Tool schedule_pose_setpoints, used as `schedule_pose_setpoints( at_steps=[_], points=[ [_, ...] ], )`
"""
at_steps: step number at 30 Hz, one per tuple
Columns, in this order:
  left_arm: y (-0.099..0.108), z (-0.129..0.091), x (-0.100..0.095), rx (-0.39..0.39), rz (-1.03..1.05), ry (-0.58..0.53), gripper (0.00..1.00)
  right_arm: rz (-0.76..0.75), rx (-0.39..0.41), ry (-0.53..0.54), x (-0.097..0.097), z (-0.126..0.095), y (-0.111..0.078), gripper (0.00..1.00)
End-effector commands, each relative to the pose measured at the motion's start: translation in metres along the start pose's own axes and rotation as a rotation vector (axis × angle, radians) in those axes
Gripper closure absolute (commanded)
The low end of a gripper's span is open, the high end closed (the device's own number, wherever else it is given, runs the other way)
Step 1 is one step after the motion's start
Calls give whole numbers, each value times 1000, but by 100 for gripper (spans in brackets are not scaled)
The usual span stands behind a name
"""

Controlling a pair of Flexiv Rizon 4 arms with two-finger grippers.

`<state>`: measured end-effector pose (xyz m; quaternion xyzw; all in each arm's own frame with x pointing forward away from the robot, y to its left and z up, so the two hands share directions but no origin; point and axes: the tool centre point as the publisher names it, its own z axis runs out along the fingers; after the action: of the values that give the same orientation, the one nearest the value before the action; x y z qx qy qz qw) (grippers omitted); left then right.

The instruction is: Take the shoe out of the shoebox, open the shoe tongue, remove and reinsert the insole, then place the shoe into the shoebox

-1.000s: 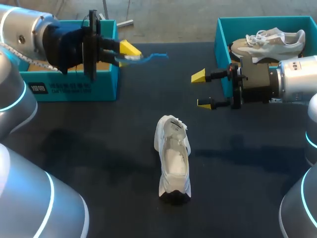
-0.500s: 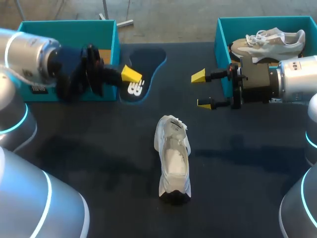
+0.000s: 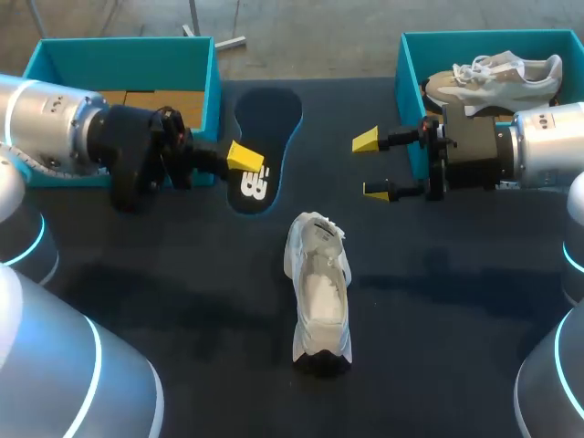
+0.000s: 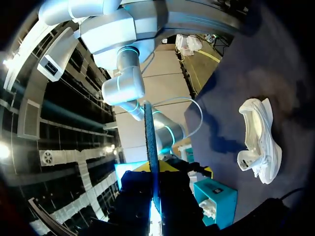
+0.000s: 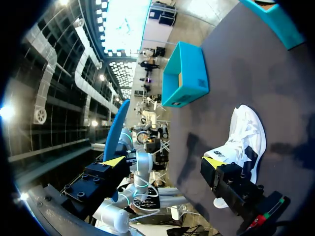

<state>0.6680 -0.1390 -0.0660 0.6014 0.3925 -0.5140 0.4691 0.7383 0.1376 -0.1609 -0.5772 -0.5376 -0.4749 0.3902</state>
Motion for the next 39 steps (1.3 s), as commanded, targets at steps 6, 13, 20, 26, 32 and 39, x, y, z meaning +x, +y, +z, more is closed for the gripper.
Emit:
schedule_pose_setpoints(
  at_steps=[6, 13, 20, 26, 32, 39],
  points=[
    [-6, 4, 30, 55, 152, 86, 100, 0, -2, -2, 0, 2, 0, 0],
    [3, 3, 51, 57, 243, 126, 100, 0, -2, -2, 0, 2, 0, 0],
    [7, 1, 63, 39, 263, 142, 100, 0, -2, -2, 0, 2, 0, 0],
    [7, 1, 63, 39, 263, 142, 100, 0, -2, -2, 0, 2, 0, 0],
    [7, 1, 63, 39, 263, 142, 100, 0, -2, -2, 0, 2, 0, 0],
    [9, 9, 76, 9, 262, 153, 100, -15, -15, -3, 7, 12, 4, 0]
  ],
)
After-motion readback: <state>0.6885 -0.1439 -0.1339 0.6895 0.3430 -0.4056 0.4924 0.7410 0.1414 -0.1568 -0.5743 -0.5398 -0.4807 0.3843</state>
